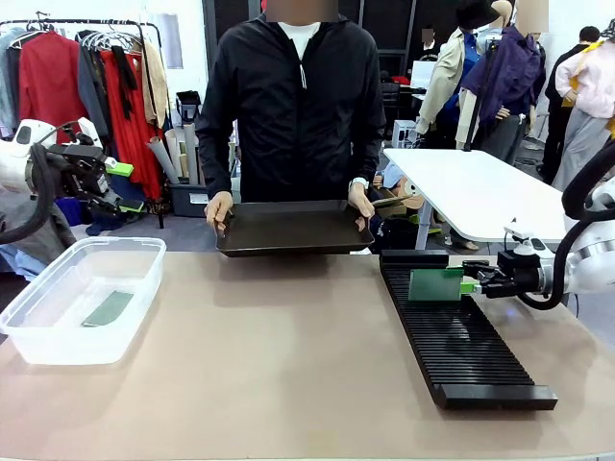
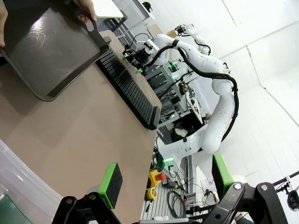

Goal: Sort PCBs into racks and boxes based on the side picked up.
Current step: If the short side of the Blank PCB is picked up, insert it into the PCB Rack ; if the long side is picked up, place it in the Organizing box.

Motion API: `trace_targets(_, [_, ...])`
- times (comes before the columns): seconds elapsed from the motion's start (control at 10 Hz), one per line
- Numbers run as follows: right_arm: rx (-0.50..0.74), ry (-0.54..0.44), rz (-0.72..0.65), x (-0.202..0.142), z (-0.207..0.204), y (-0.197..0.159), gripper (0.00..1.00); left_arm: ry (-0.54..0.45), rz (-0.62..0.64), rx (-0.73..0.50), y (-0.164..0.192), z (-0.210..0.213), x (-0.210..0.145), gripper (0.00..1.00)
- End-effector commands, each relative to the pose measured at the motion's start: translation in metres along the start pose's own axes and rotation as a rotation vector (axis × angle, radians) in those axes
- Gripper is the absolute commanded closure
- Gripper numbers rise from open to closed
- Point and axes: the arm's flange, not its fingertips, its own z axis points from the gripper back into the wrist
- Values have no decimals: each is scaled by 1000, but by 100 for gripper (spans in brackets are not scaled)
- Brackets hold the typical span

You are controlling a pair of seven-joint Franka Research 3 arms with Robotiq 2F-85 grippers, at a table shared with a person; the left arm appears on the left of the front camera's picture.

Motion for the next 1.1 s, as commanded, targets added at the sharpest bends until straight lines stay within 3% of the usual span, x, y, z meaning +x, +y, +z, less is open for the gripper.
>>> trace_targets(0.0, [-5,-4,-69,11,0,0,0,9,0,5,-1,0,-1,0])
trace_targets(0.1, [0,0,0,0,0,0,0,9,0,5,-1,0,-1,0])
trace_targets(1.0, [0,0,0,0,0,0,0,9,0,5,-1,0,-1,0])
